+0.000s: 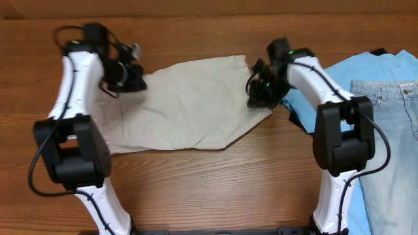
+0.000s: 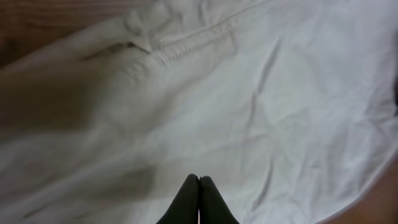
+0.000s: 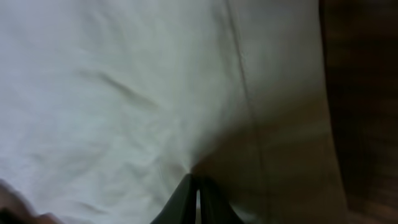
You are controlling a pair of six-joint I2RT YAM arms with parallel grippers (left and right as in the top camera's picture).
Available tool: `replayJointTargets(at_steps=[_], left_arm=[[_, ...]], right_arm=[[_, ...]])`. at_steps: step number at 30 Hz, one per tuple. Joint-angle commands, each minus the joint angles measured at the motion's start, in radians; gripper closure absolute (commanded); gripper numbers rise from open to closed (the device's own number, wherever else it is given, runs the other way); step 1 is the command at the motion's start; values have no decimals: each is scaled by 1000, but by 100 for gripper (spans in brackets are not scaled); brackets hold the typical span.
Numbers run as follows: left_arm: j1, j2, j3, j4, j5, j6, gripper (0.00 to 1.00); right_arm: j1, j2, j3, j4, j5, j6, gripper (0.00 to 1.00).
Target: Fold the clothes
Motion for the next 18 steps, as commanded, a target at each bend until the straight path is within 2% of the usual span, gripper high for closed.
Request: replayJointTargets(at_steps=[1, 4, 6, 9, 12, 18], left_arm=[[13, 21, -89, 52, -158, -80, 96], [29, 21, -137, 103, -261, -132, 90], [50, 21, -130, 102, -269, -154, 90], [78, 19, -59, 0, -137, -153, 92], [81, 18, 40, -146, 11, -63, 95], [3, -32, 71, -264, 17, -38, 94]], right_arm=[[-13, -15, -63, 40, 130, 82, 93], [-31, -15, -106, 71, 137, 164, 93], [-45, -15, -108, 71, 137, 175, 93], [-51, -26, -84, 53, 136, 126, 93], [-47, -56, -47, 10, 132, 80, 93], [-12, -135, -36, -25, 90, 27, 86]])
